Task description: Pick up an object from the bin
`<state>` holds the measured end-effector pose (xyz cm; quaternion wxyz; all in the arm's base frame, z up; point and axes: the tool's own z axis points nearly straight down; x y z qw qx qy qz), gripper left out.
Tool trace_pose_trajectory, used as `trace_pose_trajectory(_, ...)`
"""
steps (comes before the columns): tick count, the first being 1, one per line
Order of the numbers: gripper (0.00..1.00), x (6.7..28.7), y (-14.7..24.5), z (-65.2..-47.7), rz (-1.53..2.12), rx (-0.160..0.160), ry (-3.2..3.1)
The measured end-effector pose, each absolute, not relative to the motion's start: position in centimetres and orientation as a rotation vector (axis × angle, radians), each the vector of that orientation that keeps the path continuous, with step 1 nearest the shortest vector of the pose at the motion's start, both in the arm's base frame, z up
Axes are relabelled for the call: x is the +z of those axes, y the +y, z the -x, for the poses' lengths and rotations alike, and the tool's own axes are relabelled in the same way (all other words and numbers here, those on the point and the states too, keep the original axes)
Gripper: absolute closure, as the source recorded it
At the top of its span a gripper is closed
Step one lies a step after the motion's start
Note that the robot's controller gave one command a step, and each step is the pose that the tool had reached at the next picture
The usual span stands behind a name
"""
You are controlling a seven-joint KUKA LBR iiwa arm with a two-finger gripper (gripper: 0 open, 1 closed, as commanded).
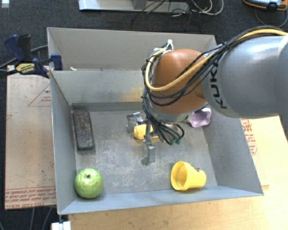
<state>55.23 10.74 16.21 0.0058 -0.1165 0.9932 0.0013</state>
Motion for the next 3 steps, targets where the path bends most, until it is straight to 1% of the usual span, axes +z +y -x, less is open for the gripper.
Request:
trace_pose_trajectory(1, 0.0, 10.4, 8.6, -58.1, 0.429, 0.004, 3.109)
trace_pose_trajectory(2, 0.0, 8.9, 3.2, -60.9, 0.352, 0.008, 3.118)
trace_pose_trajectory(3, 0.0, 9.8, 1.6, -61.7, 0.254, 0.001, 3.119)
